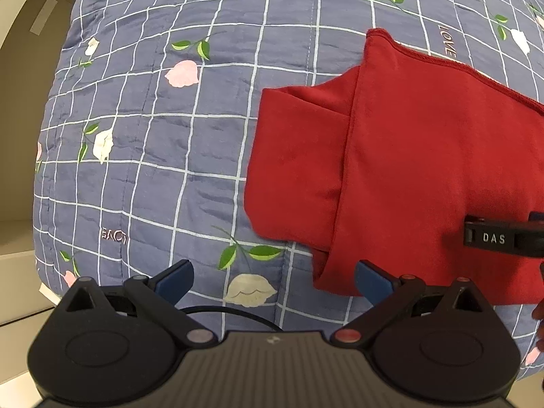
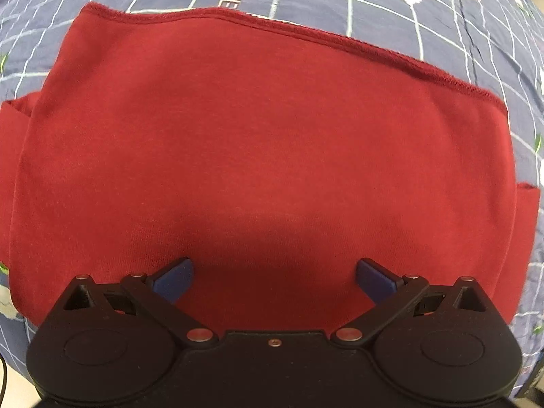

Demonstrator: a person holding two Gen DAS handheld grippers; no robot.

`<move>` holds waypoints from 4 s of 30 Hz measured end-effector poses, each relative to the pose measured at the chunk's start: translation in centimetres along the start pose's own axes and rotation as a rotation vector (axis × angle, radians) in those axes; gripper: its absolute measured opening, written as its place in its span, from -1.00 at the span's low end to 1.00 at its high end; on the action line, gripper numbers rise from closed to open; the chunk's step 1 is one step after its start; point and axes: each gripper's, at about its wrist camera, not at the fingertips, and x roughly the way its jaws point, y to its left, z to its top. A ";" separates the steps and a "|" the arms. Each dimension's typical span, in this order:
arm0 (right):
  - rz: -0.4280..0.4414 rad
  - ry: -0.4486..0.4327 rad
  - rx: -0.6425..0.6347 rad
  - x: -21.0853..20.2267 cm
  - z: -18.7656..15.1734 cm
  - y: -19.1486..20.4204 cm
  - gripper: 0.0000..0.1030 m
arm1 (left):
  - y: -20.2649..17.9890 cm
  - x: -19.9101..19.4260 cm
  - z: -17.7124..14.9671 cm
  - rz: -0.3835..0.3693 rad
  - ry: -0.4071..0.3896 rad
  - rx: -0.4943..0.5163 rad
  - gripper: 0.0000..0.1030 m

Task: Fold small clothes
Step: 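Lower both grippers close over the folded red shirt, then close the left gripper on the side edge of the folded shirt, then lift the side edge with the left gripper and fold it across the shirt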

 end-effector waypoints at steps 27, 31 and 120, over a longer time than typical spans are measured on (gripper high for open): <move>0.017 -0.236 0.061 -0.7 -7.6 -0.8 0.99 | 2.5 2.2 -1.3 -0.139 -0.225 -0.039 0.99; 0.015 -0.232 0.065 -0.3 -7.0 -0.6 0.99 | 2.9 2.9 -1.1 -0.201 -0.267 -0.013 0.99; 0.102 -0.098 0.015 -0.1 -19.3 -23.8 0.99 | -24.7 -5.4 -6.5 -0.343 -0.307 0.238 0.47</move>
